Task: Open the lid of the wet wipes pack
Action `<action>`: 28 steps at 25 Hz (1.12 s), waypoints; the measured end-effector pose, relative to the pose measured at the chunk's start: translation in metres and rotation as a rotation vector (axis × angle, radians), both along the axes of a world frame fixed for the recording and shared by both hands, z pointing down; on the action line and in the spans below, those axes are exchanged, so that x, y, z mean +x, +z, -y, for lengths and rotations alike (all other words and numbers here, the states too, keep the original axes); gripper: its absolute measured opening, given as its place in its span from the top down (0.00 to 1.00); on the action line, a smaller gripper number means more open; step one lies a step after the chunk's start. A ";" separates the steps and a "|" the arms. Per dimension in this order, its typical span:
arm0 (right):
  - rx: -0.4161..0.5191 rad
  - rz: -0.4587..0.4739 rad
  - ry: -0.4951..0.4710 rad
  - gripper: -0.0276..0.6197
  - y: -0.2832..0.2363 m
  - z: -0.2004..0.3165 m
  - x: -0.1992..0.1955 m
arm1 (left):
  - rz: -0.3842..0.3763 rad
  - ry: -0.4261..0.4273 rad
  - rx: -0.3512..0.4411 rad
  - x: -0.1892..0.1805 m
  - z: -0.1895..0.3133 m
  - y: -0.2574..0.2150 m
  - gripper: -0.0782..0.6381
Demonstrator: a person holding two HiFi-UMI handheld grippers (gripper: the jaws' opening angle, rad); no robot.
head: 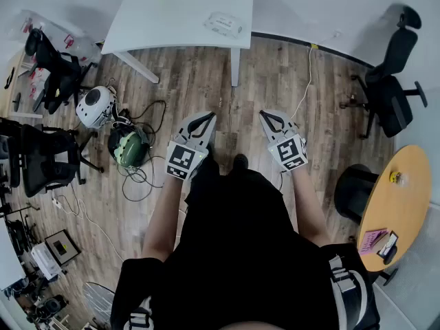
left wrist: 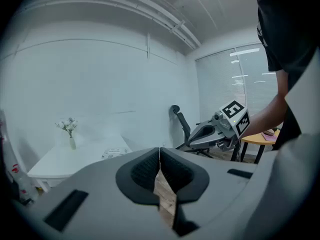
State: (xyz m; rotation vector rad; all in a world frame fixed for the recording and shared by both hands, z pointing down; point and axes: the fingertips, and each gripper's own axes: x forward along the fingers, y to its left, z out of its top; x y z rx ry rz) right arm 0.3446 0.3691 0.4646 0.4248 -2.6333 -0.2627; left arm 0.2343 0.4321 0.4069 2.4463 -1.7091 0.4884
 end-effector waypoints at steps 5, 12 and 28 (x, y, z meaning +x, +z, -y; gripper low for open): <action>-0.001 0.005 0.003 0.94 -0.005 0.006 0.005 | -0.006 -0.005 -0.012 0.004 0.001 0.000 0.86; -0.013 0.003 0.016 0.94 0.000 0.013 0.003 | -0.004 -0.004 -0.005 -0.003 0.012 -0.001 0.86; -0.027 -0.022 0.111 0.93 0.002 0.061 -0.068 | -0.047 0.050 -0.032 -0.084 0.066 0.016 0.86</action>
